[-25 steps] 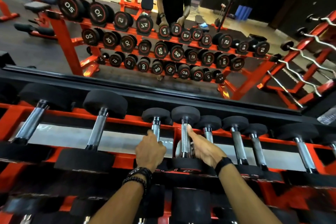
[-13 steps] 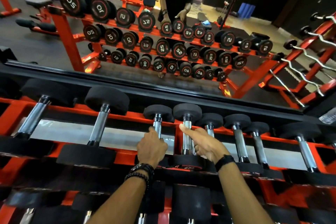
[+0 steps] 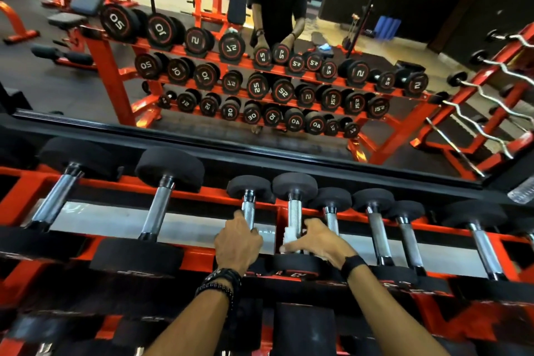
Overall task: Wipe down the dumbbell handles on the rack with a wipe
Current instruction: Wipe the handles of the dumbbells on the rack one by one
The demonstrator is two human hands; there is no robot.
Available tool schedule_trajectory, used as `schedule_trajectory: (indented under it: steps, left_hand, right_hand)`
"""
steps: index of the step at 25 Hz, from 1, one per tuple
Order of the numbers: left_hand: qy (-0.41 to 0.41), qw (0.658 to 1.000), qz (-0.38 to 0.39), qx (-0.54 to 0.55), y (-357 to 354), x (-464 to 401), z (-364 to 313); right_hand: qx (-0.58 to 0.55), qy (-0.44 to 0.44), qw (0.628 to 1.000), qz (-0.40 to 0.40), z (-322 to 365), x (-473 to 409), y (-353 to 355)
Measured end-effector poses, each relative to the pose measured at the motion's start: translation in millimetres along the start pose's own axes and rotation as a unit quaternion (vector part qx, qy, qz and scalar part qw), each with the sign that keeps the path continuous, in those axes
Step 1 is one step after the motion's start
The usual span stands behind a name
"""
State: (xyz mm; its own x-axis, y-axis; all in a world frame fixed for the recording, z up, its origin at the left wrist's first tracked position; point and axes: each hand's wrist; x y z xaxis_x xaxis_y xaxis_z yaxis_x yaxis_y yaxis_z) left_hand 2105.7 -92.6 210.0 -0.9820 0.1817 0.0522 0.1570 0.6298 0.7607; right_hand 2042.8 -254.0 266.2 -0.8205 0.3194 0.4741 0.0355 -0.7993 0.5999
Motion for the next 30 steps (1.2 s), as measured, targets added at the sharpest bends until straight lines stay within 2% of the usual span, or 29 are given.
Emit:
schedule_trajectory:
  steps: [3, 7, 11, 15, 17, 21, 27, 30]
  left_hand:
    - [0.004, 1.000, 0.001, -0.008, -1.1, -1.4, 1.0]
    - [0.002, 1.000, -0.002, -0.003, -0.4, -0.5, 0.0]
    - [-0.001, 1.000, 0.002, -0.008, -1.6, -0.7, 0.3]
    - [0.004, 1.000, 0.011, -0.008, 0.1, -1.7, 0.8]
    - [0.007, 1.000, 0.011, -0.001, -0.3, -0.6, 0.7]
    - [0.005, 1.000, 0.013, 0.004, 0.7, -1.3, -1.3]
    - [0.003, 1.000, 0.016, 0.000, 4.0, 0.8, -2.2]
    - [0.009, 1.000, 0.022, 0.007, 5.9, 1.8, -2.5]
  right_hand:
    - [0.035, -0.006, 0.999, -0.013, -11.1, 2.8, 15.2]
    - [-0.038, -0.046, 0.998, 0.023, -15.7, 2.7, 25.6]
    - [-0.069, -0.061, 0.996, -0.007, -4.3, 1.5, 21.2]
    - [0.076, 0.003, 0.992, -0.101, -2.5, -2.5, 4.4]
    - [0.053, 0.019, 0.988, -0.142, -9.5, 1.1, -4.2]
    - [-0.076, 0.038, 0.970, -0.228, -16.6, 22.5, -7.7]
    - [-0.024, 0.175, 0.929, -0.326, 7.6, 9.4, -11.5]
    - [-0.029, 0.222, 0.912, -0.343, 22.6, -2.3, -3.0]
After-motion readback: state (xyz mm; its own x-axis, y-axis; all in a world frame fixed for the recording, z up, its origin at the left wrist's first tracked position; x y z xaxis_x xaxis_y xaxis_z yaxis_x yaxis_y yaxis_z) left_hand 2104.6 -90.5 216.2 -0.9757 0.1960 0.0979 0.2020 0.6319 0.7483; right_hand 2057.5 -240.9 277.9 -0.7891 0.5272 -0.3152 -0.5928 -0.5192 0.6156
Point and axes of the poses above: each hand's wrist, its own x-axis away from the middle knuckle, its own y-axis out of the back of the hand, z = x × y
